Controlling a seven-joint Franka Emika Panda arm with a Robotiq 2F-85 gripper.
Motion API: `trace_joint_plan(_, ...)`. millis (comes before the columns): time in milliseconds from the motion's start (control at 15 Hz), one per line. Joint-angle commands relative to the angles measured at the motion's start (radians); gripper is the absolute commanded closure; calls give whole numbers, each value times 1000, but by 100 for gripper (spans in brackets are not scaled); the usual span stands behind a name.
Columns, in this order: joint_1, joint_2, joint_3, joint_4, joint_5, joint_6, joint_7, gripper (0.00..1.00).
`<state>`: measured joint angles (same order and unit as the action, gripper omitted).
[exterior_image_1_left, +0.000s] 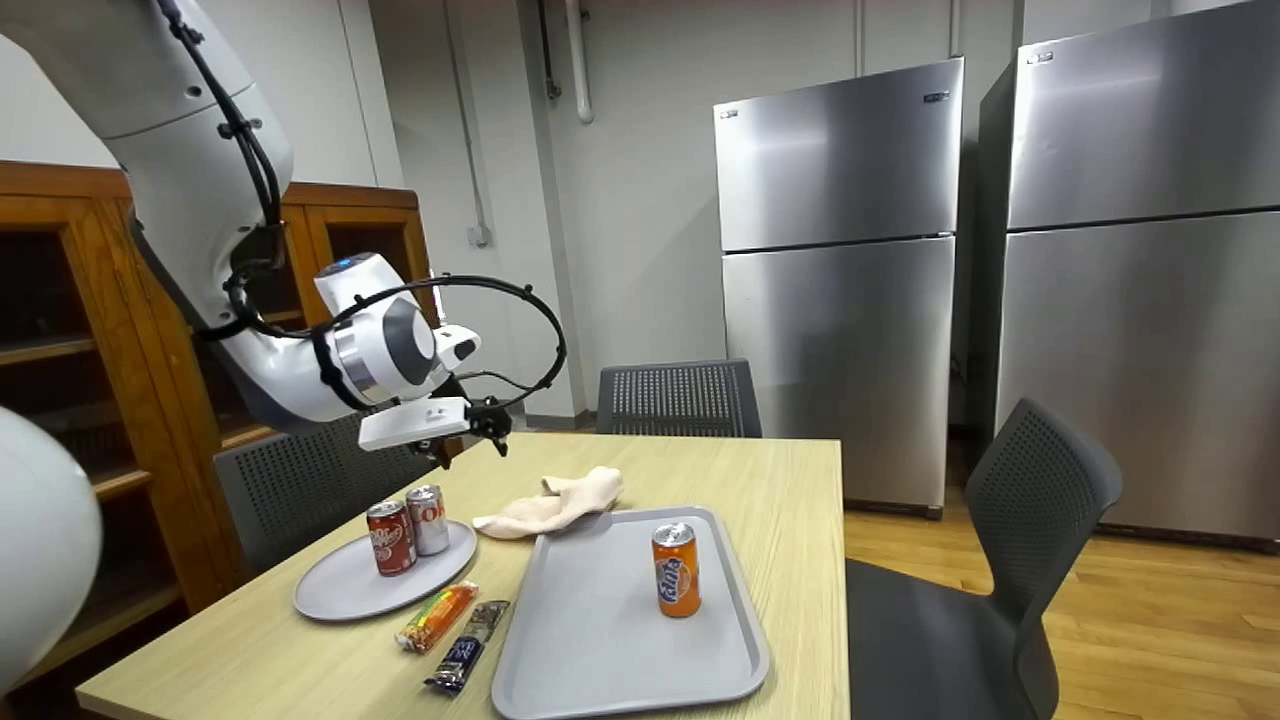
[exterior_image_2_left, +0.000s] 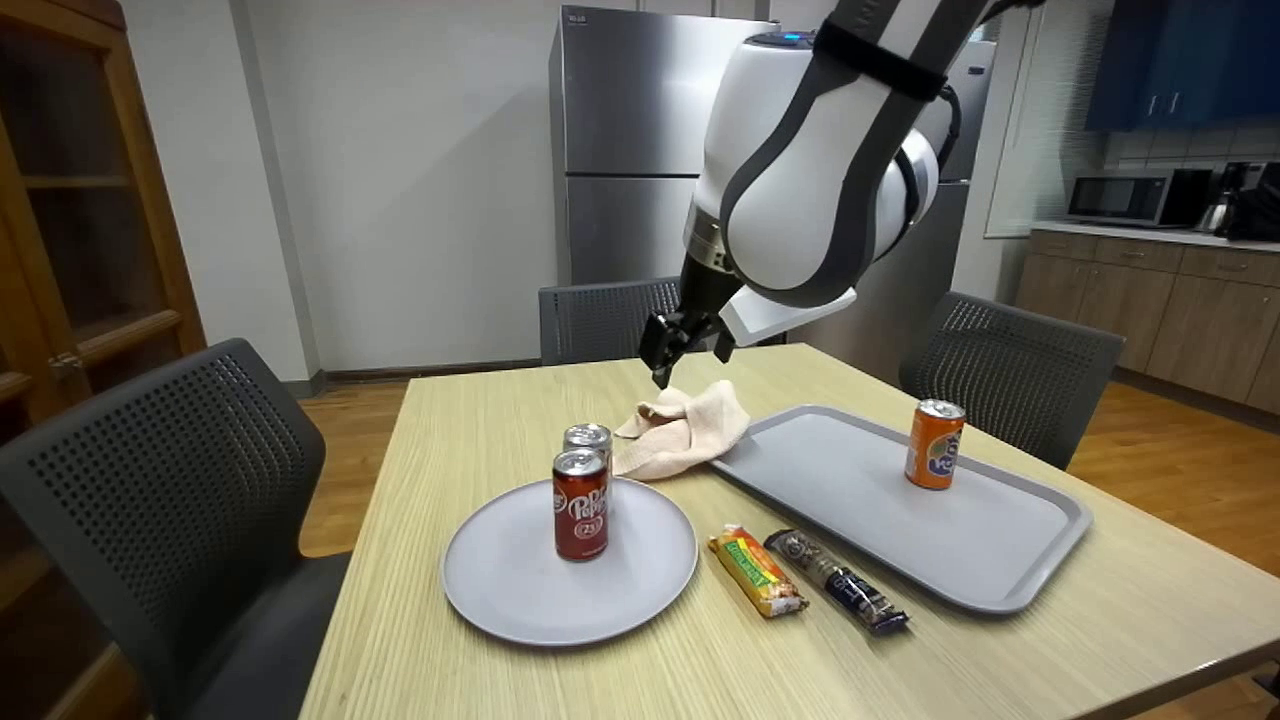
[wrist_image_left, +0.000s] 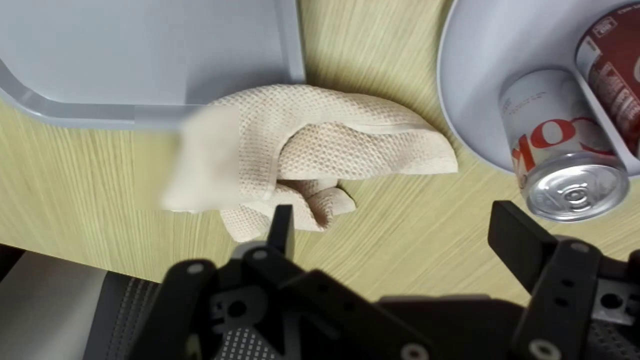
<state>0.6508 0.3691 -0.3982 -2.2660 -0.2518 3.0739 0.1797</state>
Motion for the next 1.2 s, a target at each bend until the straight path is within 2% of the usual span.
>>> trace_joint_plan(0, 74, -3, -30, 33, -6, -50, 48, 0)
trace_joint_plan(667, 143, 41, -12, 118, 11, -103, 66, 0)
trace_joint_plan(867, 138, 68, 13, 157, 26, -126, 66, 0)
trace_joint_plan(933, 105, 73, 48, 172, -5, -135, 92, 0)
trace_joint_plan(1133, 83, 105, 91, 219, 5, -165, 104, 0)
